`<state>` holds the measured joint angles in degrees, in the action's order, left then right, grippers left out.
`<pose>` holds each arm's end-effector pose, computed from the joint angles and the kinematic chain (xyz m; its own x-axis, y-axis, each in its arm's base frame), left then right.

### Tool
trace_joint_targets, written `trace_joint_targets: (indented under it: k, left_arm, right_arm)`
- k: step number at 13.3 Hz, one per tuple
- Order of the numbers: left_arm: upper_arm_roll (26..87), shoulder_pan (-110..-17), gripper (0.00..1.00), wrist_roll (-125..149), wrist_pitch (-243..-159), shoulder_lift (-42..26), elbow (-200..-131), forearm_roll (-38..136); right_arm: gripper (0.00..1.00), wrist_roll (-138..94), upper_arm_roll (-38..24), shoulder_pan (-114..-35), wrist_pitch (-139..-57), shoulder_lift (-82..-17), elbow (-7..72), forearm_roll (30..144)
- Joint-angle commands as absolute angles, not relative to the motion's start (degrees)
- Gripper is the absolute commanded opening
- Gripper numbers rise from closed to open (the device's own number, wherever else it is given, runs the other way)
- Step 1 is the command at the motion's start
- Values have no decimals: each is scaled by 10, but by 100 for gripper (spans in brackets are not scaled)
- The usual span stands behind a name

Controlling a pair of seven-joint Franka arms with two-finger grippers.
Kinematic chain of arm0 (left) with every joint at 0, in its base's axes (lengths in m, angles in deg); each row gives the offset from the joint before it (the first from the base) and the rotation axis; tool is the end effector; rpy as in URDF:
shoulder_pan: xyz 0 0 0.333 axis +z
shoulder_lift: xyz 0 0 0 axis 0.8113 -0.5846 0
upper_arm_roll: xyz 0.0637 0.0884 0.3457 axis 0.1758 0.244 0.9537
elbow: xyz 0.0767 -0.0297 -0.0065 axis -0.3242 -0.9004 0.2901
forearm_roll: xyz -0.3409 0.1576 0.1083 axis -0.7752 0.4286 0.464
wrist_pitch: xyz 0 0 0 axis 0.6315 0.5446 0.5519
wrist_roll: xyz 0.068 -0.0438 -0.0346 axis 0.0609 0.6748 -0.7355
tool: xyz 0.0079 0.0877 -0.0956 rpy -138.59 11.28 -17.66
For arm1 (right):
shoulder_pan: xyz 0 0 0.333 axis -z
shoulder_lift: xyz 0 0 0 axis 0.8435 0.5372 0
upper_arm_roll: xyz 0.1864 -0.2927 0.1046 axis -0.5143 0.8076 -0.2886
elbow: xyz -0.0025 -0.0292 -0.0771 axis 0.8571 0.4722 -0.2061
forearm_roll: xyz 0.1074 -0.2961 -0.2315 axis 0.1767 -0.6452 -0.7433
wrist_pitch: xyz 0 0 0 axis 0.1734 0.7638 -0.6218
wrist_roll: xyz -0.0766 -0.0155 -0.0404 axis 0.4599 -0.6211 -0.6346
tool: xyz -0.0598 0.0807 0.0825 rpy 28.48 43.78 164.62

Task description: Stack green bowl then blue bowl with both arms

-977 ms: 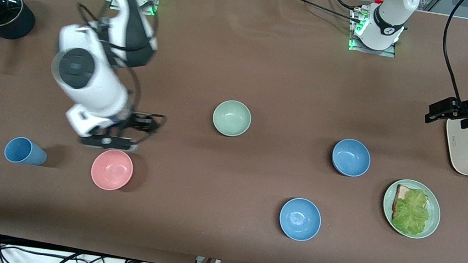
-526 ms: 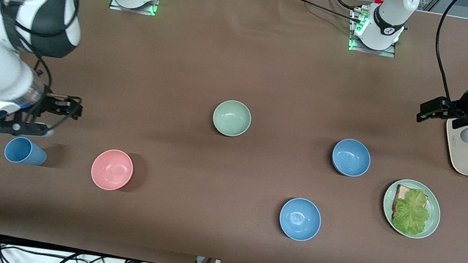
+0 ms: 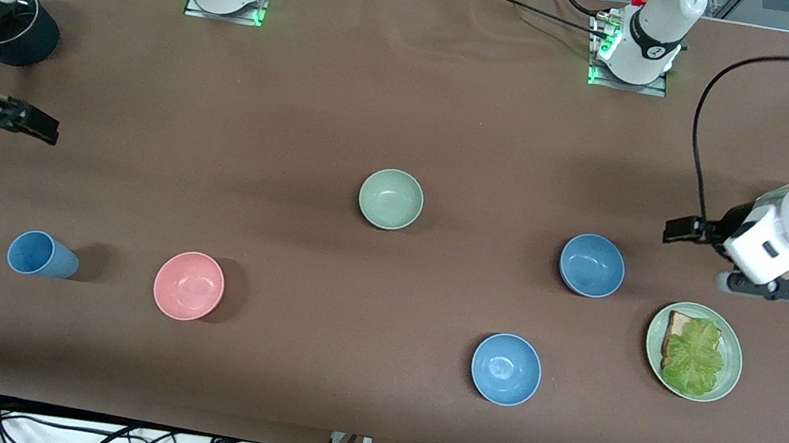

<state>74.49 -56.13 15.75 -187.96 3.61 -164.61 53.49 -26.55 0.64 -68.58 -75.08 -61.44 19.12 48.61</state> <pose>0.6170 -0.0306 0.4513 0.9863 0.0310 -0.1621 0.0412 -0.9974 0.0598 0.6196 -0.0119 0.5692 0.9964 -0.0227 -0.0811 -0.0165 -0.9969 0.0764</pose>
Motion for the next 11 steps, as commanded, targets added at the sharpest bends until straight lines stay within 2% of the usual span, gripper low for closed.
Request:
trace_joint_targets:
  k: [1, 4, 8, 11]
  left_arm:
    - [740, -563, 100, 164, -1933, 18, -1673, 548]
    - [735, -568, 100, 187, -2063, -2, -1748, 548]
    - [735, -559, 100, 287, -2168, -50, -1788, 547]
    - [734, -559, 100, 327, -2275, -63, -1855, 543]
  right_arm:
    - [99, -257, -32, -664, -750, -666, 223, 491]
    - [99, -258, -33, -645, -750, -704, 224, 491]
    - [99, -257, -36, -623, -746, -714, 224, 491]
    - [99, -258, -39, -617, -730, -716, 224, 490]
